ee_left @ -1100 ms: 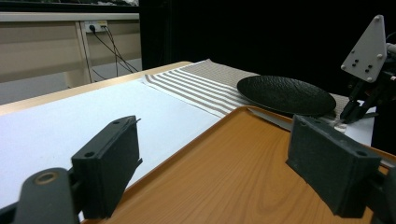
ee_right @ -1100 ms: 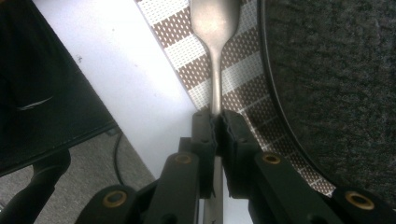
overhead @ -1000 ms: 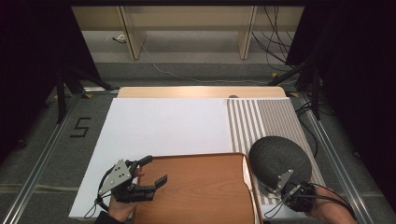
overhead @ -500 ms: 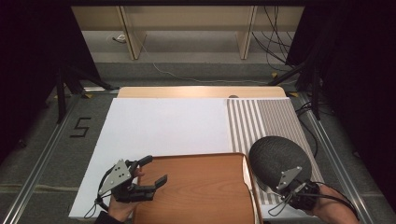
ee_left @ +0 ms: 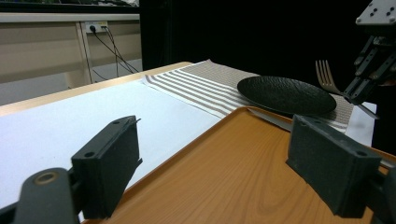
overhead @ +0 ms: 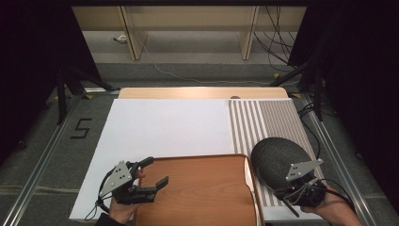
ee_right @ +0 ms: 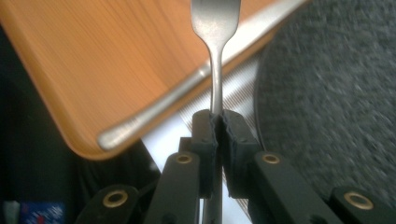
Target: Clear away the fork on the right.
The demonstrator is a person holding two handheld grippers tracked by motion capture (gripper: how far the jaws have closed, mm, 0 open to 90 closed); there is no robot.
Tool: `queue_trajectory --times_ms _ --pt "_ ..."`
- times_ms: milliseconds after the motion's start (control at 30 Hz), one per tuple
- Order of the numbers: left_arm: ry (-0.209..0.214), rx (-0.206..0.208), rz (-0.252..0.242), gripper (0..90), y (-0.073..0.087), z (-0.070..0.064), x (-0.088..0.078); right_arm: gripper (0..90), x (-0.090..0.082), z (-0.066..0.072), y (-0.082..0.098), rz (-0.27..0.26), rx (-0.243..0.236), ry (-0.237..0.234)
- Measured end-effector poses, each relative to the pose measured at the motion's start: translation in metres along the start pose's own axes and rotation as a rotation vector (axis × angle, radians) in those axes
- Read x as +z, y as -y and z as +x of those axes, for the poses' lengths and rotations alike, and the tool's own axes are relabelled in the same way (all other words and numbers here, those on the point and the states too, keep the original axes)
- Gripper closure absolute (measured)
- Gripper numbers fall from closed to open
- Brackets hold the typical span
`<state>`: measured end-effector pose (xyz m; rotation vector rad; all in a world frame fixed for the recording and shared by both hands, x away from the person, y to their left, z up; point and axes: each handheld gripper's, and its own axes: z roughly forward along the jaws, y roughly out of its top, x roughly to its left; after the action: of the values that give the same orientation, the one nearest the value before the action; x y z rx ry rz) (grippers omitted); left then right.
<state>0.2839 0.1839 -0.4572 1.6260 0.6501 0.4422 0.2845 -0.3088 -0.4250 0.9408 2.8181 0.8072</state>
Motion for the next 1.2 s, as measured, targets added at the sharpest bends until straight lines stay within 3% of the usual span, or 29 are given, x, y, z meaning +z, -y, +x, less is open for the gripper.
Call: queue_trajectory --times_ms 367,533,1200 --pt "0.0 0.0 -0.001 16.7 0.0 0.0 0.0 84.9 0.001 -0.001 -0.005 -0.155 0.046 -0.125" --pt "-0.001 0.0 -0.003 16.7 0.0 0.0 0.0 84.9 0.001 0.0 -0.008 -0.204 0.056 -0.154" --pt "-0.002 0.0 -0.003 16.7 0.0 0.0 0.0 84.9 0.019 0.028 -0.035 -0.225 0.013 -0.18"
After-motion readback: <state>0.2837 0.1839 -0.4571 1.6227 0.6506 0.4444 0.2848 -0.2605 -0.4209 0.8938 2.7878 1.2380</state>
